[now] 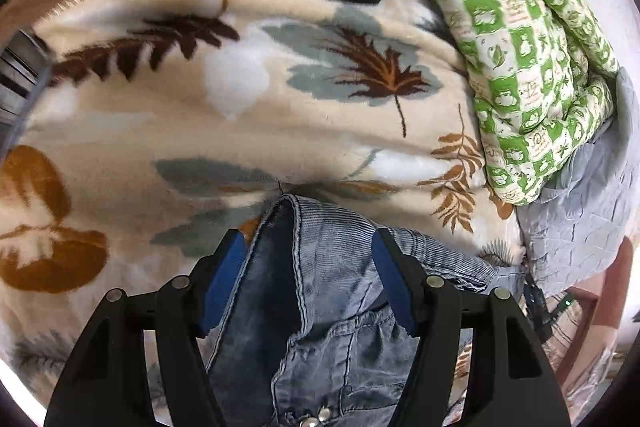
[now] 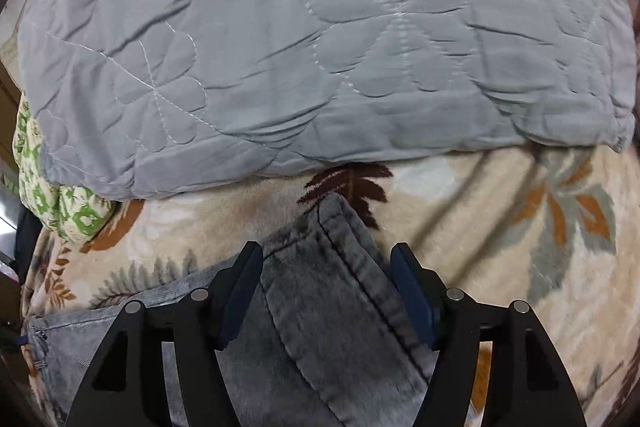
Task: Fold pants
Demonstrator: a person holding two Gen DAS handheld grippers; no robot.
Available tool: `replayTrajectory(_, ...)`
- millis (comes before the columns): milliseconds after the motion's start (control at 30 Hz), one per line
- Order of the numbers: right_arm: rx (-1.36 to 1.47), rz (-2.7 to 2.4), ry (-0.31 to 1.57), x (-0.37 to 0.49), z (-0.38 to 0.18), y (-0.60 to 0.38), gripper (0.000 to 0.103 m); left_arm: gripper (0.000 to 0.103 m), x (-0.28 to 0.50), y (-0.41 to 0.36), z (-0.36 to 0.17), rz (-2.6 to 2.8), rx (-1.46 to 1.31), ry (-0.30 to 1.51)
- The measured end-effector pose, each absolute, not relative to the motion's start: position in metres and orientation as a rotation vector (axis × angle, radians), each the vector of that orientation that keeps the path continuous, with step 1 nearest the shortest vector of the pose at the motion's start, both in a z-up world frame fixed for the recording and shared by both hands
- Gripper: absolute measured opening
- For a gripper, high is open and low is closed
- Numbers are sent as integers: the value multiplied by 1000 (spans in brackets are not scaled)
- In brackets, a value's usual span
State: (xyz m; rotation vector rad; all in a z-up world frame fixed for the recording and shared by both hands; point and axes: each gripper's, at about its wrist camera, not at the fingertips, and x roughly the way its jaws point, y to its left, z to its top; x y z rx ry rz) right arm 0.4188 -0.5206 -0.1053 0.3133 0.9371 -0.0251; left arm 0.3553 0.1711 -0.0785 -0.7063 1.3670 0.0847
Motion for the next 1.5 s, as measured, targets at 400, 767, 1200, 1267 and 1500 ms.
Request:
replayTrajectory(400,201,-36,919,425,-100,-516,15,8,357,103,-64,-59,-445,1278)
replayTrajectory(767,265,-25,686,332,-6,-543,14,1,286,79,33,36,-236,991)
replayTrajectory(1200,451,-34,607,118,-5,-556,14,1,136,66,75,-30,-294,870)
replayTrajectory(1267,470,-51,617,78,-20,-560,14,1,115,69,59,-31,-316,913)
replayTrajectory(1500,602,-126,753,-14,-102,-569,15,2,72,79,-14,-4,-397,1127)
